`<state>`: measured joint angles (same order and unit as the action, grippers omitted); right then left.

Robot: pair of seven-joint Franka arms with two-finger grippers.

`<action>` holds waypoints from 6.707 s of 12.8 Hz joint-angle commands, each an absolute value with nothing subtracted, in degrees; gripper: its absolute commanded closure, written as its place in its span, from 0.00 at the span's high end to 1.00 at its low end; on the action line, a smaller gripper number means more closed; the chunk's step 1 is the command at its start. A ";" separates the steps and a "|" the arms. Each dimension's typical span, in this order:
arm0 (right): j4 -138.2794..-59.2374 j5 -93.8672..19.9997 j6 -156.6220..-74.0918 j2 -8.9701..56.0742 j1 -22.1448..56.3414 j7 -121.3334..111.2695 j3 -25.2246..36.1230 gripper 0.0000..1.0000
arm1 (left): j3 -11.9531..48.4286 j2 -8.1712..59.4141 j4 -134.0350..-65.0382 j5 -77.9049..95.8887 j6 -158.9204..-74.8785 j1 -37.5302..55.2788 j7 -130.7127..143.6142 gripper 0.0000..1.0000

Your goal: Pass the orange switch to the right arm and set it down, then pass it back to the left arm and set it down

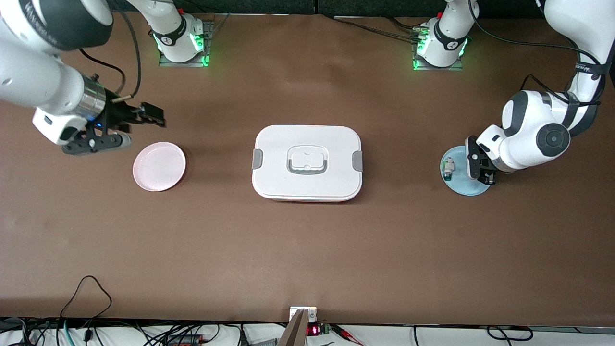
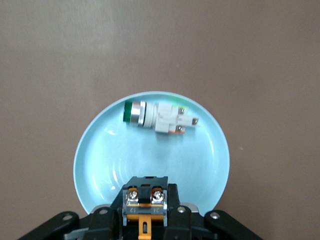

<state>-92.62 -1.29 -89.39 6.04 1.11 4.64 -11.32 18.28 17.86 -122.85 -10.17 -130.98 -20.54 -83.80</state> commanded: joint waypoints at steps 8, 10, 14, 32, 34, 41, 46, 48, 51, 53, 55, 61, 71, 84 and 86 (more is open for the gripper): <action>-92.02 9.40 -93.34 4.84 -5.09 6.06 -5.54 1.00 | 18.98 24.87 -126.65 -11.25 -146.51 -24.61 -90.61 0.01; -92.81 8.36 -94.65 4.05 -5.19 6.15 -3.97 1.00 | 19.07 26.01 -126.65 -11.25 -147.47 -24.61 -90.53 0.01; -96.41 3.69 -98.08 2.81 -7.38 1.60 -3.08 1.00 | 18.99 26.63 -126.91 -11.16 -147.57 -24.79 -88.69 0.07; -101.69 0.70 -97.21 -3.60 -7.56 1.06 -3.16 1.00 | 19.42 20.40 -121.39 -11.08 -136.17 -24.88 -81.93 1.00; -101.17 1.23 -97.21 -3.60 -7.56 1.06 -3.34 1.00 | 20.38 19.08 -116.92 -10.20 -128.19 -24.96 -76.59 1.00; -99.67 1.05 -95.55 -3.52 -7.73 0.88 -3.08 1.00 | 23.90 9.60 -108.38 -7.12 -110.94 -25.14 -46.71 1.00; -99.58 1.23 -94.22 -3.60 -7.65 0.53 -3.08 1.00 | 25.31 9.32 -94.32 -4.50 -94.41 -24.79 -25.10 1.00; -99.23 1.23 -93.96 -3.60 -7.65 -2.27 -3.16 1.00 | 26.10 9.32 -89.41 -3.87 -90.99 -24.70 -16.04 1.00; -99.14 0.70 -93.95 -3.69 -7.38 -1.50 -3.25 1.00 | 26.54 8.97 -86.31 -3.87 -86.50 -25.05 -10.21 1.00; -98.27 0.62 -93.78 -3.60 -7.56 -1.49 -3.25 1.00 | 26.02 7.31 -86.31 -3.78 -86.31 -25.05 -8.09 1.00; -96.34 0.62 -91.95 -2.64 -7.73 -1.41 -3.16 1.00 | 23.92 4.67 -87.01 -1.34 -86.13 -22.17 -5.47 1.00; -94.22 1.49 -88.86 -1.85 -7.38 -2.37 -3.25 1.00 | 3.74 1.85 -89.55 5.24 -85.87 -3.36 -0.16 1.00; -94.22 1.49 -88.42 -1.85 -7.29 -2.20 -3.43 1.00 | 2.02 0.18 -88.94 -3.08 -85.61 1.93 -5.45 1.00; -94.39 1.41 -88.42 -1.85 -7.29 -2.29 -3.34 1.00 | 2.29 1.67 -86.49 -2.12 -85.69 0.70 -8.97 1.00; -94.39 1.41 -88.42 -1.85 -7.29 -2.20 -3.34 1.00 | 2.11 1.84 -86.40 1.47 -85.69 0.00 -8.53 1.00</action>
<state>-95.92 1.59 -89.69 -2.47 -7.05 -1.29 -3.10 2.22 1.26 -87.86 -1.20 -85.95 1.02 -7.57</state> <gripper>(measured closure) 0.000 0.000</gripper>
